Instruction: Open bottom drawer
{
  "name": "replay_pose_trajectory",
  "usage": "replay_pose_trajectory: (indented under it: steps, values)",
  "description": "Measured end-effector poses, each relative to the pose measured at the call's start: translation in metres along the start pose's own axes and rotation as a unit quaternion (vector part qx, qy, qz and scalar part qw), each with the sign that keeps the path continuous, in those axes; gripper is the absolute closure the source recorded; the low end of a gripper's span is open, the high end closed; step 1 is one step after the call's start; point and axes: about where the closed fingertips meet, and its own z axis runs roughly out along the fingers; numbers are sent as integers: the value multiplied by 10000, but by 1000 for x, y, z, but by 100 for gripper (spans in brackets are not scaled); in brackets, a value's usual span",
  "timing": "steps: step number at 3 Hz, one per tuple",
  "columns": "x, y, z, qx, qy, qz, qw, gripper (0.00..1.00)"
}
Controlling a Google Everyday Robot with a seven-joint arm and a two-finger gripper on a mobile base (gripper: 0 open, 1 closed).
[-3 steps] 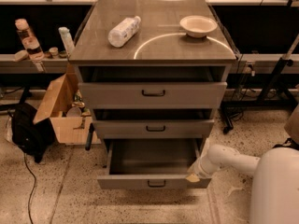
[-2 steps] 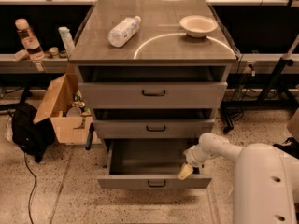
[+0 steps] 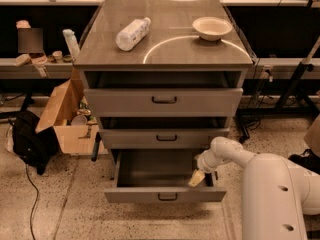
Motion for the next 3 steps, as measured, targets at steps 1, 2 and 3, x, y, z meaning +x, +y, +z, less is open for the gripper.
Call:
replay_pose_trajectory:
  steps: [1,2,3]
  values:
    - [0,0,0,0,0,0,10000,42]
    - [0,0,0,-1,0,0,10000,65]
    - [0,0,0,-1,0,0,10000,89]
